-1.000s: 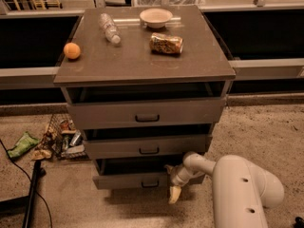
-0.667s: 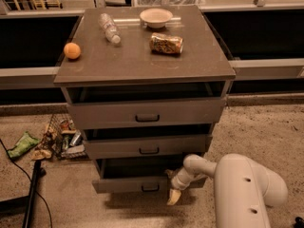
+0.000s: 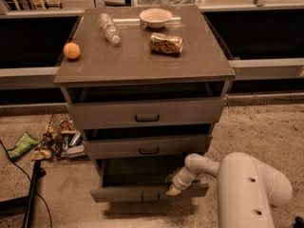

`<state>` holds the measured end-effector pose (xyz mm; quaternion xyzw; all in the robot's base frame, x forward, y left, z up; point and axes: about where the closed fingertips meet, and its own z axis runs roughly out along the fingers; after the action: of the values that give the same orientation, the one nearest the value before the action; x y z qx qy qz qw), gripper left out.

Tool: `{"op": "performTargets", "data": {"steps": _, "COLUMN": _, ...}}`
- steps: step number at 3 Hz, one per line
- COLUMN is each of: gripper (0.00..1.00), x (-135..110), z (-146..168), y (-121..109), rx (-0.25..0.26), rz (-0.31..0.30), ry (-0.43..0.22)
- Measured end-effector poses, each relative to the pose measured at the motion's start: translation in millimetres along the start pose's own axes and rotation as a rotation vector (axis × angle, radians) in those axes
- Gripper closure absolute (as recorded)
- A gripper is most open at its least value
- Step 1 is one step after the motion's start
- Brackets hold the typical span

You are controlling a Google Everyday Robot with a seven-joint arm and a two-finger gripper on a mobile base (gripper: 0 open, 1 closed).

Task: Open bottom drawer

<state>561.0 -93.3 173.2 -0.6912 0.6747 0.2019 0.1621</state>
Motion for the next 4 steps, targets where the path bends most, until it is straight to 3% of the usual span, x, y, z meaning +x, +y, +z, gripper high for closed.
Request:
{"op": "performTargets", "data": {"steps": 1, "gripper": 0.89, "x": -6.4, "z": -1.3, "y": 19.1, "rx": -0.007, "rz": 0.005, "ry": 0.004}}
{"op": "performTargets", "data": {"steps": 2, "gripper": 0.86, "x": -5.7, "z": 0.1, "y": 19.8, "rx": -0.007, "rz": 0.005, "ry": 0.004}}
{"op": "performTargets", "data": {"steps": 4, "gripper": 0.4, "x": -5.7, "z": 0.1, "y": 19.8, "rx": -0.007, "rz": 0.005, "ry": 0.004}}
